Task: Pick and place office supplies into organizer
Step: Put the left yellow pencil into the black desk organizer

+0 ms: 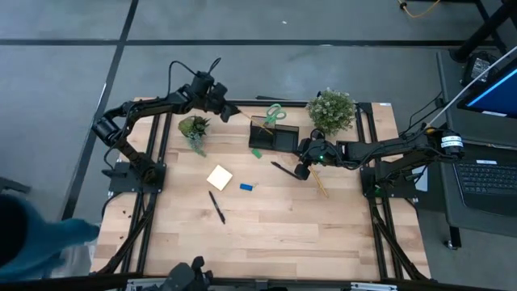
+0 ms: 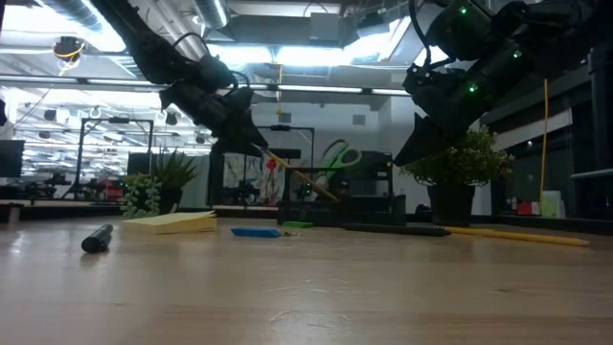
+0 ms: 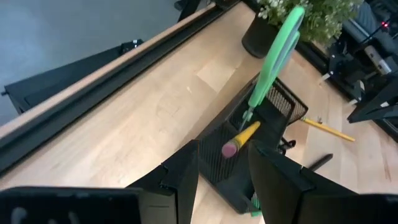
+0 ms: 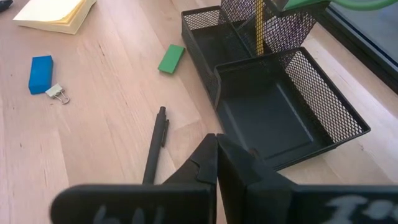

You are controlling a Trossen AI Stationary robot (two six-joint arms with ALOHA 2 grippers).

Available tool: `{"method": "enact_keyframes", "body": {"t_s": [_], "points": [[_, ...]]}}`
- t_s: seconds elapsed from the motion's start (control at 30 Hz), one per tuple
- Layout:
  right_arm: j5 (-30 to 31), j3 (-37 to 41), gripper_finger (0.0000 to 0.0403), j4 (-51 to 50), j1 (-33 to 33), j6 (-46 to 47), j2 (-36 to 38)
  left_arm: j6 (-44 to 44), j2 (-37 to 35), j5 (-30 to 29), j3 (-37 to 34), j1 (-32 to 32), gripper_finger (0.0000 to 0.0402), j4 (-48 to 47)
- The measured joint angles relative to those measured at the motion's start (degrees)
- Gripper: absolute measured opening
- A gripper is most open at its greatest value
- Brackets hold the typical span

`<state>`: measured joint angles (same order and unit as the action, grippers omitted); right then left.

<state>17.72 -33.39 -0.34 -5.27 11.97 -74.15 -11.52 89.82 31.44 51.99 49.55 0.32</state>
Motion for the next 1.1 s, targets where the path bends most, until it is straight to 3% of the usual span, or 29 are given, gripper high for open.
{"method": "enact_keyframes", "body": {"t_s": [0.83,1.1], "points": [[0.00,0.00,0.0009,0.11,-0.01,0.02,0.00,0.05,0.02,-0.24,-0.02,-1.19,0.0133,2.05],[0.00,0.00,0.0009,0.14,0.01,0.02,0.00,0.08,0.04,-0.26,-0.02,-1.19,0.0097,1.50]]}}
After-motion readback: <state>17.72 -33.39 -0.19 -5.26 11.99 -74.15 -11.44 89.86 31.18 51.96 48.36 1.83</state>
